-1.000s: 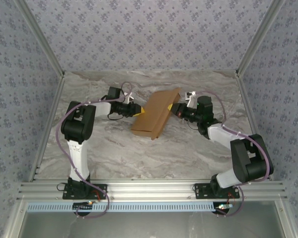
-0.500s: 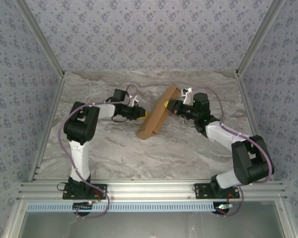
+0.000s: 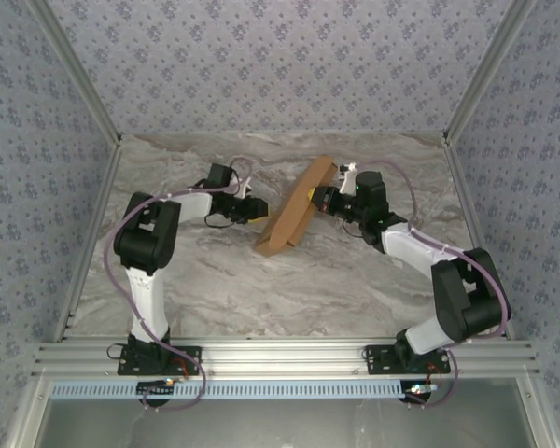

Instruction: Fold the paper box

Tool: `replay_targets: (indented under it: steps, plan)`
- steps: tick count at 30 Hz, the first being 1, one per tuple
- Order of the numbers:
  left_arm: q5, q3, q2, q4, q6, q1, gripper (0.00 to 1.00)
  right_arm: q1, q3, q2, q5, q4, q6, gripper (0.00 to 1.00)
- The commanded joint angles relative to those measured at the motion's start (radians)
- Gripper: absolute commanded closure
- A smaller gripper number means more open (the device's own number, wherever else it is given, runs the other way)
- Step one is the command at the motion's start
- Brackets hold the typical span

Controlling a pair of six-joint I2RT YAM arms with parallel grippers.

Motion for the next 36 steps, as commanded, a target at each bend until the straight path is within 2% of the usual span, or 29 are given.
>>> replay_targets:
  steps: [1,6,10,14,18,27,31,36]
  plan:
    - [-0.128,0.016,-0.135,-0.033,0.034,0.024,0.57,0.022,0.031,0.038,0.083,-0.109,-0.073,0.97]
    - [-0.087,0.026,-0.125,-0.057,0.061,0.013,0.52,0.039,0.067,0.064,0.100,-0.116,-0.083,0.97]
    - [-0.126,0.038,-0.058,-0.086,0.075,0.007,0.54,0.037,0.072,0.073,0.098,-0.131,-0.093,0.97]
    - [-0.152,0.026,-0.090,-0.068,0.091,0.015,0.53,0.016,0.024,0.071,0.105,-0.134,-0.093,0.96]
    - [-0.222,0.059,-0.116,-0.139,0.154,0.019,0.51,-0.014,-0.004,0.100,0.075,-0.114,-0.093,0.96]
    - [-0.299,0.092,-0.098,-0.185,0.195,0.060,0.47,-0.041,-0.016,0.192,0.015,-0.074,-0.093,0.94]
    - [-0.241,0.134,-0.034,-0.221,0.217,0.060,0.45,-0.049,-0.021,0.222,0.021,-0.064,-0.093,0.94]
    - [-0.103,0.159,0.029,-0.209,0.213,0.059,0.45,-0.068,-0.026,0.259,0.000,-0.033,-0.093,0.94]
